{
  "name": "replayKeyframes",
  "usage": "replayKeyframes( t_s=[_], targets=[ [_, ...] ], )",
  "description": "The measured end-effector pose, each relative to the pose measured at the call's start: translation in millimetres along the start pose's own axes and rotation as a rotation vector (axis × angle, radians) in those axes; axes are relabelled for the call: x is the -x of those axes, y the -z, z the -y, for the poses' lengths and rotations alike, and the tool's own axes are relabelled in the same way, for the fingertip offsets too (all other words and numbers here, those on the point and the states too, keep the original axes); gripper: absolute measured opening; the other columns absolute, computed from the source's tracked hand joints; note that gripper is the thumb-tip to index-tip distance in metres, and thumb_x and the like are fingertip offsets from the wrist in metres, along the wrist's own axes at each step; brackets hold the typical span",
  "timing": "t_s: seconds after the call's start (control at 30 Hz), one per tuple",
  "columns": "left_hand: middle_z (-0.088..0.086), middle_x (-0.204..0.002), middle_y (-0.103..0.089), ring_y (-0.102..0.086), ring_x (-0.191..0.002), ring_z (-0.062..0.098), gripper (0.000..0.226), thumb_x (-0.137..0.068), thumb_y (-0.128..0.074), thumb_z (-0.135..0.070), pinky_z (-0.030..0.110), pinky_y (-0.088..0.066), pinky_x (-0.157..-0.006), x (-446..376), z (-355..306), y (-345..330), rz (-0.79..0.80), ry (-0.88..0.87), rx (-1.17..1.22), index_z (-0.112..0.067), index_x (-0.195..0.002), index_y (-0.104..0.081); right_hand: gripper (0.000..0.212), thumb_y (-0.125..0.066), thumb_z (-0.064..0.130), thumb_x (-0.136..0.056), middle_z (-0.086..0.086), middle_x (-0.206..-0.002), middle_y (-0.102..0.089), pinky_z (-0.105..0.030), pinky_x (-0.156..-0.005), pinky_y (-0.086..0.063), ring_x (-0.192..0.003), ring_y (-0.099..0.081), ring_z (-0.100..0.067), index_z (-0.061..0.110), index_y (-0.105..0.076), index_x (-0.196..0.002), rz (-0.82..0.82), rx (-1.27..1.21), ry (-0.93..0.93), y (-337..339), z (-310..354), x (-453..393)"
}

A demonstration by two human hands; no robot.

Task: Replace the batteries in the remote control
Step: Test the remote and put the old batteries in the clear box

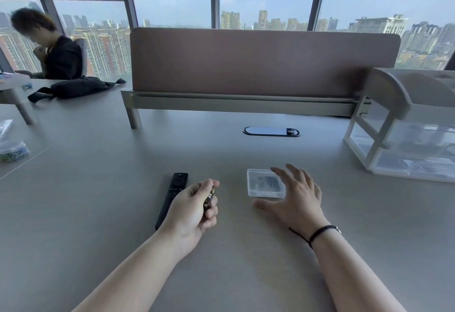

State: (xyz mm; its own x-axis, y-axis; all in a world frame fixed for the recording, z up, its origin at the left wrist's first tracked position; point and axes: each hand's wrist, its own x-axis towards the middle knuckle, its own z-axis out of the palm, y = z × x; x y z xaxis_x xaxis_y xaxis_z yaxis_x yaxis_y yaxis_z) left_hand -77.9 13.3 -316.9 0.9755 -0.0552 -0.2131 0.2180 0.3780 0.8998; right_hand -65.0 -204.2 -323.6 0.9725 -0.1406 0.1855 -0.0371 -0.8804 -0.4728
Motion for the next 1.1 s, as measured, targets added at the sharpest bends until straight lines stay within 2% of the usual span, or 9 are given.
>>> replayKeyframes(
  t_s=[0.07,0.2,0.33,0.43,0.57,0.7,0.83,0.97,1.1],
  targets=[
    [0.003,-0.059,-0.049,-0.045,-0.044,0.011,0.016,-0.099,-0.054,-0.019,0.020,-0.029,-0.034,3.1,-2.6,-2.6,0.032,0.067,0.060,-0.006,-0.102,-0.062,0.086,-0.064,0.075,-0.063,0.010,-0.152,-0.035,-0.046,-0.119,-0.014,-0.145,-0.023,-0.017,0.046,-0.041,-0.140,0.043,0.011,0.052,-7.4,-1.1,-0.1],
    [0.010,-0.069,-0.062,-0.056,-0.052,0.016,0.010,-0.096,-0.059,-0.012,0.022,-0.038,-0.039,3.2,-3.3,-4.8,0.053,0.142,0.118,-0.006,-0.102,-0.065,0.065,-0.065,0.064,-0.072,0.010,-0.130,-0.049,-0.037,-0.112,-0.026,-0.127,-0.044,-0.018,0.042,-0.051,-0.132,-0.003,0.033,0.158,-11.9,10.3,2.4],
    [0.010,-0.070,-0.059,-0.055,-0.056,0.018,0.013,-0.098,-0.055,-0.013,0.024,-0.041,-0.042,0.8,-2.0,-5.2,-0.009,0.054,0.049,-0.005,-0.095,-0.064,0.058,-0.070,0.057,-0.072,0.010,-0.125,-0.052,-0.030,-0.096,-0.040,-0.115,-0.055,-0.018,0.030,-0.058,-0.122,0.030,-0.038,0.263,-17.4,24.3,10.1],
    [0.011,-0.078,-0.056,-0.056,-0.065,0.018,0.016,-0.099,-0.050,-0.001,0.026,-0.049,-0.048,0.8,-0.3,-4.4,-0.081,-0.021,-0.027,-0.001,-0.100,-0.066,0.053,-0.069,0.058,-0.074,0.012,-0.122,-0.058,-0.029,-0.080,-0.047,-0.102,-0.061,-0.018,0.028,-0.058,-0.117,0.054,-0.080,0.264,-17.4,28.8,11.1],
    [0.010,-0.079,-0.059,-0.053,-0.062,0.017,0.037,-0.094,-0.043,0.013,0.028,-0.047,-0.049,0.6,-1.5,-2.7,-0.129,-0.041,-0.042,-0.012,-0.112,-0.065,0.040,-0.077,0.048,-0.074,0.013,-0.107,-0.065,-0.027,-0.077,-0.049,-0.094,-0.061,-0.010,0.032,-0.064,-0.107,0.056,-0.281,0.191,-11.9,26.0,8.1],
    [0.004,-0.068,-0.044,-0.030,-0.046,0.011,0.017,-0.100,-0.051,-0.015,0.025,-0.019,-0.042,0.1,-0.8,-1.8,-0.099,0.010,-0.037,-0.007,-0.108,-0.064,0.040,-0.077,0.044,-0.076,0.007,-0.104,-0.070,-0.036,-0.085,-0.057,-0.097,-0.067,-0.011,0.043,-0.064,-0.113,0.157,-0.631,0.162,-8.5,23.7,8.5],
    [0.004,-0.075,-0.019,-0.012,-0.061,0.018,0.038,-0.081,-0.068,-0.057,0.032,-0.009,-0.052,9.5,-7.7,-4.4,0.101,0.039,-0.141,-0.022,-0.093,-0.068,0.028,-0.072,0.025,-0.088,0.007,-0.101,-0.075,-0.029,-0.079,-0.055,-0.092,-0.070,-0.014,0.035,-0.068,-0.114,0.229,-0.771,0.242,-4.0,33.5,15.6],
    [-0.002,-0.066,-0.028,-0.013,-0.062,0.018,0.038,-0.073,-0.077,-0.051,0.026,-0.012,-0.045,11.7,-7.1,-4.3,0.165,0.010,-0.165,-0.020,-0.085,-0.059,0.021,-0.069,0.024,-0.091,0.009,-0.102,-0.076,-0.023,-0.073,-0.052,-0.089,-0.070,-0.012,0.025,-0.072,-0.111,0.269,-0.823,0.287,-3.4,41.2,22.8],
    [-0.005,-0.062,-0.027,-0.016,-0.053,0.013,0.047,-0.068,-0.081,-0.048,0.025,-0.017,-0.043,9.9,-5.8,-1.2,0.154,-0.048,-0.172,-0.022,-0.075,-0.043,0.015,-0.065,0.044,-0.090,0.022,-0.078,-0.071,-0.017,-0.061,-0.044,-0.068,-0.062,0.004,0.031,-0.073,-0.094,0.161,-0.704,0.335,-3.1,46.3,27.9]
  ],
)
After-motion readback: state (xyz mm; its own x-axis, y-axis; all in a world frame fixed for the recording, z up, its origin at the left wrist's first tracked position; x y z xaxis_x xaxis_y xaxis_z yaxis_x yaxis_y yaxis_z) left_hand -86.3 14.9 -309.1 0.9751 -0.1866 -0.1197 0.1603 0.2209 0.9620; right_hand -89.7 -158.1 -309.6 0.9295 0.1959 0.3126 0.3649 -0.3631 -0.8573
